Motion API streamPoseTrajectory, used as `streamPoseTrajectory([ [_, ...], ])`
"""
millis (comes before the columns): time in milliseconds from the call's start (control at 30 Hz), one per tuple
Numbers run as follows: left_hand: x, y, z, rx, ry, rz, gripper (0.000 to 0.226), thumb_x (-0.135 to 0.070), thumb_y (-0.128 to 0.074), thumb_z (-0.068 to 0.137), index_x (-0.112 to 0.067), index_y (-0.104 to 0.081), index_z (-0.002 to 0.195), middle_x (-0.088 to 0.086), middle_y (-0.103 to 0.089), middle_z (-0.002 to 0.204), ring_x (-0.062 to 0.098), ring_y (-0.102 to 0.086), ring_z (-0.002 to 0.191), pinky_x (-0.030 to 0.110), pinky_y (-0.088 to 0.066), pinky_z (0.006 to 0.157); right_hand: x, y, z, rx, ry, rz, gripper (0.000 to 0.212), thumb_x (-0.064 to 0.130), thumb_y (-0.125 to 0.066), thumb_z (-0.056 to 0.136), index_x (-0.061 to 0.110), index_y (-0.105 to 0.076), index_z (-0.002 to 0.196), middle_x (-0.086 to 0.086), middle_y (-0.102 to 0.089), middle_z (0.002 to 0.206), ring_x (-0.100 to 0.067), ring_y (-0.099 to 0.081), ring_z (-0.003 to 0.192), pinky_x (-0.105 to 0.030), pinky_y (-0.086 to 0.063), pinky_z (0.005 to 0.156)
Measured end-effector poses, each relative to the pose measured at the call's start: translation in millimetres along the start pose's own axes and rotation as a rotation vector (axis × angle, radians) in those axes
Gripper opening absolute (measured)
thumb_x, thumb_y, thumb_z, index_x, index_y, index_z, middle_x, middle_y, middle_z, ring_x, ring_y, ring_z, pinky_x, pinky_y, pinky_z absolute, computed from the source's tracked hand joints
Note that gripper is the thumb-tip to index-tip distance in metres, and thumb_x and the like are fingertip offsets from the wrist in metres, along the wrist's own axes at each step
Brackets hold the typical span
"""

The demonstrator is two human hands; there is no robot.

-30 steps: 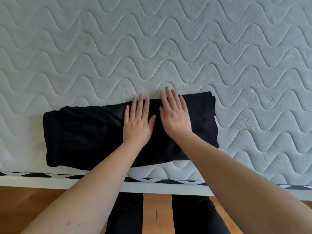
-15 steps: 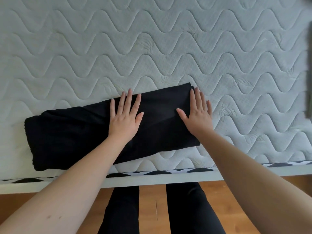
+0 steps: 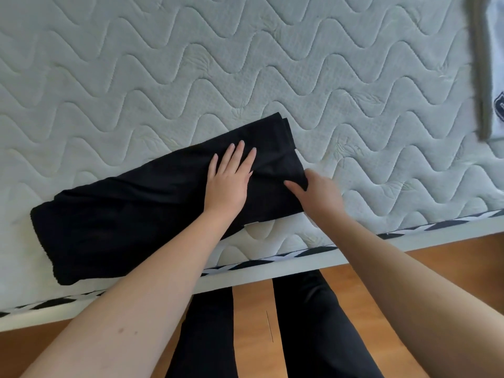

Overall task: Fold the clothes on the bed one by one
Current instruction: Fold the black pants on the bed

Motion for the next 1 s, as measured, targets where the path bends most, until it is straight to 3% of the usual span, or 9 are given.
streamPoseTrajectory([
  [67,-0.3,3.3,-1.1,-0.059,-0.048,-0.029,0.049,-0.031,-0.029,0.104,-0.027,-0.030,0.153,0.006,-0.029,0.160,0.023,-0.023,0.148,0.048,-0.019,0.119,-5.8,3.9,0.7,-0.009,-0.060,0.035,0.043,0.060,-0.051,0.092,0.020,-0.041,0.077,0.004,-0.050,0.066,-0.013,-0.047,0.058,-0.029,-0.027,0.046],
  [167,-2.0,-1.7,-2.7,-0.040,-0.154,0.052,0.051,-0.036,-0.027,0.104,-0.030,-0.026,0.154,0.009,-0.024,0.161,0.025,-0.022,0.149,0.050,-0.018,0.119,-15.2,5.5,0.5,-0.002,-0.104,-0.030,0.043,0.060,-0.048,0.094,0.017,-0.047,0.086,0.002,-0.055,0.072,-0.022,-0.055,0.067,-0.032,-0.033,0.050],
  [300,-0.3,-17.9,-3.3,0.037,-0.166,0.171,0.060,-0.044,-0.030,0.103,-0.032,-0.007,0.157,0.008,-0.004,0.165,0.025,-0.006,0.152,0.052,-0.010,0.121,-13.5,11.3,2.9,-0.132,-0.048,0.045,0.041,0.054,-0.049,0.096,0.015,-0.055,0.107,0.001,-0.059,0.096,-0.021,-0.054,0.091,-0.035,-0.044,0.077],
  [433,3.2,-20.6,-1.9,0.027,-0.191,0.177,0.062,-0.047,-0.028,0.102,-0.032,-0.004,0.157,0.007,-0.002,0.165,0.024,-0.004,0.152,0.051,-0.006,0.121,4.7,21.6,18.6,-0.157,-0.047,0.338,0.048,0.051,-0.042,0.097,0.018,-0.051,0.131,0.003,-0.057,0.114,-0.018,-0.052,0.112,-0.038,-0.040,0.102],
  [500,3.2,-17.7,-3.1,0.023,-0.192,0.147,0.064,-0.048,-0.027,0.102,-0.030,0.000,0.157,0.005,-0.001,0.165,0.021,-0.003,0.152,0.050,-0.006,0.121,16.3,23.6,32.2,-0.087,-0.085,0.374,0.059,0.064,-0.041,0.092,0.020,-0.050,0.130,0.006,-0.057,0.112,-0.016,-0.053,0.110,-0.039,-0.044,0.096],
  [567,3.3,-12.4,-8.3,-0.021,-0.175,0.122,0.065,-0.047,-0.028,0.102,-0.025,-0.002,0.157,0.005,-0.003,0.165,0.020,-0.004,0.152,0.048,-0.007,0.122,25.3,24.8,47.1,0.009,-0.169,0.339,0.067,0.075,-0.050,0.082,0.019,-0.051,0.118,0.008,-0.058,0.100,-0.014,-0.057,0.092,-0.032,-0.046,0.071],
  [667,11.3,-4.5,-25.0,-0.098,-0.090,0.107,0.064,-0.044,-0.028,0.102,-0.020,-0.009,0.158,0.006,-0.007,0.165,0.021,-0.007,0.152,0.048,-0.009,0.122,31.7,21.7,60.7,0.126,-0.137,0.101,0.057,0.069,-0.060,0.081,0.015,-0.054,0.098,0.004,-0.057,0.082,-0.014,-0.054,0.072,-0.027,-0.033,0.050],
  [833,31.9,-6.8,-53.7,-0.030,0.008,0.134,0.062,-0.047,-0.026,0.102,-0.021,-0.014,0.157,0.006,-0.008,0.165,0.023,-0.009,0.152,0.052,-0.012,0.120,28.6,25.3,53.1,-0.023,0.016,0.107,0.041,0.059,-0.051,0.092,0.019,-0.044,0.088,0.007,-0.048,0.070,-0.007,-0.043,0.060,-0.027,-0.026,0.047],
  [1000,24.4,-5.3,-36.8,-0.032,-0.060,0.155,0.059,-0.048,-0.025,0.103,-0.029,-0.012,0.157,0.006,-0.006,0.165,0.026,-0.010,0.151,0.054,-0.010,0.120,2.0,47.8,59.9,-0.136,-0.018,0.152,0.038,0.054,-0.043,0.098,0.017,-0.046,0.090,0.000,-0.054,0.074,-0.022,-0.047,0.067,-0.034,-0.032,0.055],
])
Point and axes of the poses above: each hand's wrist, its own z-axis towards the middle knuckle, its own y-axis out of the back of the hand, x = y × z, the point moved 2 cm from there along z, towards the middle knuckle
